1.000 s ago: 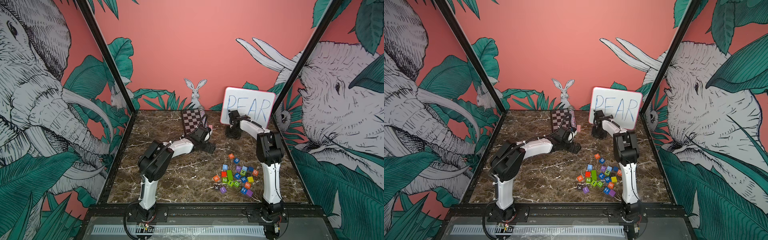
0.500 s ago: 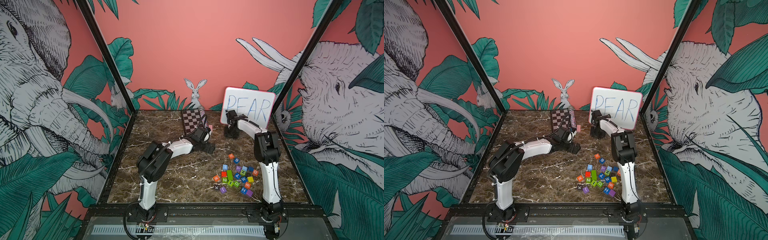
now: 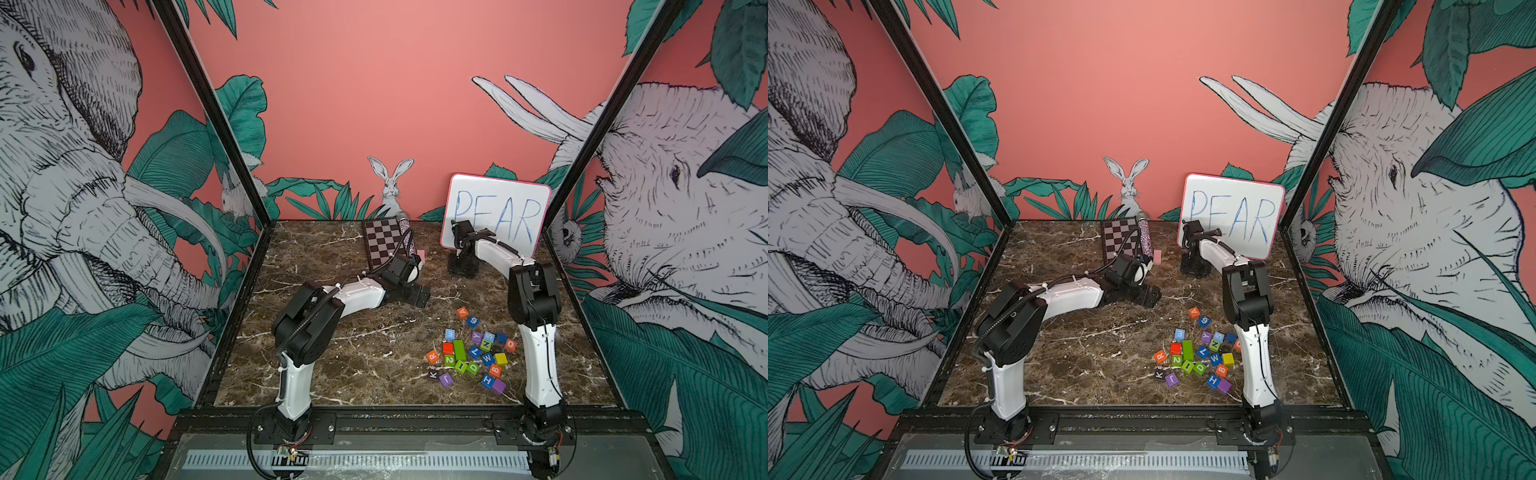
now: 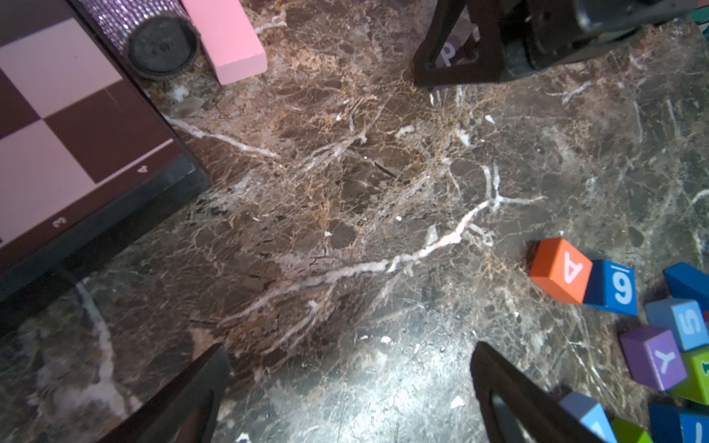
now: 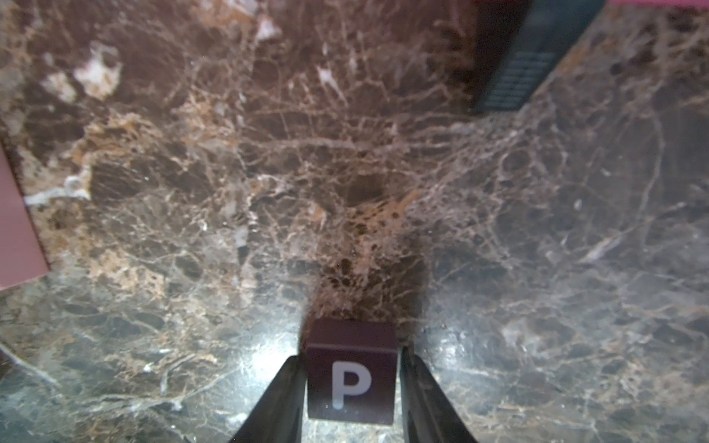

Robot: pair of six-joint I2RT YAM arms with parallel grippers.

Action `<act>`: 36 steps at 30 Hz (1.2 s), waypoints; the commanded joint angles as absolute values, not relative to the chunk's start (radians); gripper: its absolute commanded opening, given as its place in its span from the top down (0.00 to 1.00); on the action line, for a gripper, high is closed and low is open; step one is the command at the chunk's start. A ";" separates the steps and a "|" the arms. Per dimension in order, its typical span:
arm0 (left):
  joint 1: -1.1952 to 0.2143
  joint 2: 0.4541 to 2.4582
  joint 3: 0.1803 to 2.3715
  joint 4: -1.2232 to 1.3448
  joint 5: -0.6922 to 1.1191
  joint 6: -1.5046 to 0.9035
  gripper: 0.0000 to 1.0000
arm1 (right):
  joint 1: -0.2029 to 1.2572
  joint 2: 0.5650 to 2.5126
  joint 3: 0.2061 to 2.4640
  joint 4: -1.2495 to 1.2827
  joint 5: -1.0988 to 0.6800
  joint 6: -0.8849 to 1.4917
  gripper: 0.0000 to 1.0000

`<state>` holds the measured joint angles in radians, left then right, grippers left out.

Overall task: Spell the uppercase word “pear” with letter blocks
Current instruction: Place the letter block at the center of the board.

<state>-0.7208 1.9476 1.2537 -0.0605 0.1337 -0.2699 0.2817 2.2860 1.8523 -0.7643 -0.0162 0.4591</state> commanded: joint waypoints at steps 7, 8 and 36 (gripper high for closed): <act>-0.716 1.833 1.206 -0.063 0.138 -0.328 0.01 | 0.285 2.207 1.839 -0.784 -0.046 0.466 0.51; -0.716 1.829 1.196 -0.060 0.140 -0.333 0.01 | 0.285 2.198 1.836 -0.787 -0.048 0.465 0.51; -0.775 1.706 1.071 -0.102 0.295 -0.391 0.01 | 0.354 1.626 1.142 -0.815 -0.071 0.412 0.46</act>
